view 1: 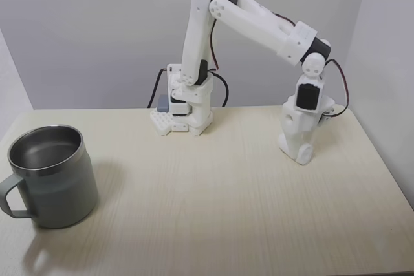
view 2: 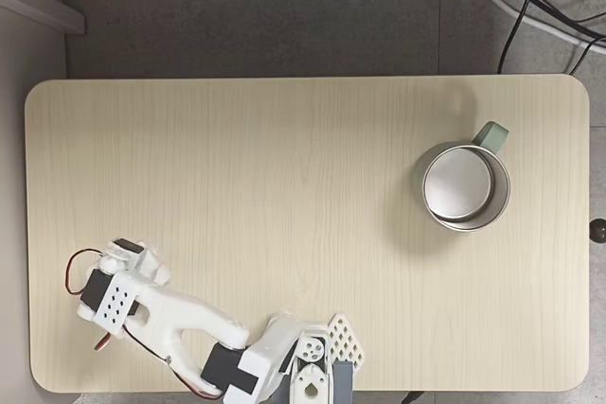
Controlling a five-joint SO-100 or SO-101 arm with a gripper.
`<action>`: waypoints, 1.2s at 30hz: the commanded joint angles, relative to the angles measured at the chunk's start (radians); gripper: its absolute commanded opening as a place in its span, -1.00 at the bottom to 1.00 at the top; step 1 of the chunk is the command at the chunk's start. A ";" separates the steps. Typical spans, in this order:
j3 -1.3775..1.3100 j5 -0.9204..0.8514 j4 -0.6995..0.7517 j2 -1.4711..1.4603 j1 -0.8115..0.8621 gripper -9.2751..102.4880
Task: Grasp a dressing and put it in the cup.
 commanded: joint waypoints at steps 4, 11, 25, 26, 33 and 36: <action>0.163 0.135 0.199 -0.334 -0.066 -0.84; 0.419 0.322 0.433 -0.540 0.057 -0.84; 0.653 0.698 0.565 -0.690 1.209 -0.84; 0.663 0.713 0.560 -0.678 1.293 -0.84; 0.755 0.703 0.538 -0.465 1.724 -0.83; 0.718 0.652 0.511 -0.410 1.804 -0.83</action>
